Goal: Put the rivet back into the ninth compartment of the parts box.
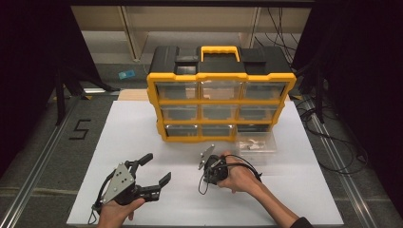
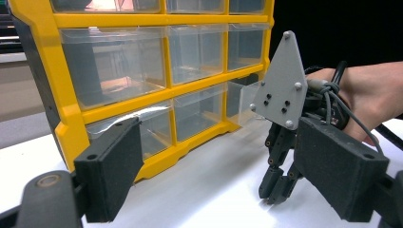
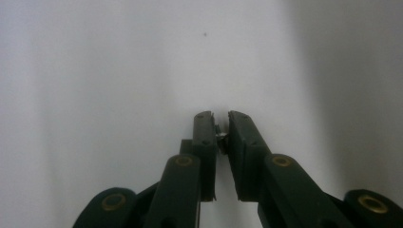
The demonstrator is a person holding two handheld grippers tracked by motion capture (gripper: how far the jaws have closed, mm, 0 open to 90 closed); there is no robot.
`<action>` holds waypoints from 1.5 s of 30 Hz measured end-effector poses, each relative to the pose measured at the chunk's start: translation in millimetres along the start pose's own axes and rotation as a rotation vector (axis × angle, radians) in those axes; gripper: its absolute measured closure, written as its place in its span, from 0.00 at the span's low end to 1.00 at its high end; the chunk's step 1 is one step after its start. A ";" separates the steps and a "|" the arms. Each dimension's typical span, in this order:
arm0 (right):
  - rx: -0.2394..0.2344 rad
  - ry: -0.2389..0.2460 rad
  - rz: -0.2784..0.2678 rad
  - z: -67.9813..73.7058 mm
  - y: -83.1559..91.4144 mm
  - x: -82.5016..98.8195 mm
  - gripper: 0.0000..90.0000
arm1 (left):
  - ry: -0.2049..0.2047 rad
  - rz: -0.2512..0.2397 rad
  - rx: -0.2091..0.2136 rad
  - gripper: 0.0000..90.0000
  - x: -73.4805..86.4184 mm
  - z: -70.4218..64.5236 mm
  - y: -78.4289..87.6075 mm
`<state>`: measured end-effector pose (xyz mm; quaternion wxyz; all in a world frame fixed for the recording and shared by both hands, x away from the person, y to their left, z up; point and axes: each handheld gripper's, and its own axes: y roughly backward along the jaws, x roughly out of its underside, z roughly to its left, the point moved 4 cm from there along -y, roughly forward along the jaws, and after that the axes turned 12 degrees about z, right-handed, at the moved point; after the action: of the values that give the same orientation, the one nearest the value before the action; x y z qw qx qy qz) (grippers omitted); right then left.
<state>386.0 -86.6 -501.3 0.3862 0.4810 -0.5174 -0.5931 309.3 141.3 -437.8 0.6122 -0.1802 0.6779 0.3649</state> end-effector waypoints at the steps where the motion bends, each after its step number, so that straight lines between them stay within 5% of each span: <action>1: 0.004 0.004 -0.001 0.2 0.0 -0.3 0.91 | 0.000 -0.001 0.000 0.18 -0.1 0.0 0.1; 9: 0.028 0.009 -0.043 -1.4 8.2 -1.5 0.91 | 0.001 -0.004 0.000 0.18 -0.4 0.5 0.8; 27: 0.112 0.023 -0.192 -2.2 56.5 -1.9 0.91 | -0.003 -0.005 0.001 0.18 -0.7 0.1 0.8; 45: 0.183 -0.016 -0.308 -6.1 103.3 15.5 0.91 | -0.009 -0.004 -0.001 0.18 -0.8 0.4 1.0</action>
<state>384.1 -120.1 -402.1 0.2412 0.5829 -0.4924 -0.5997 309.0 142.1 -436.8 0.6158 -0.1801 0.6747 0.3648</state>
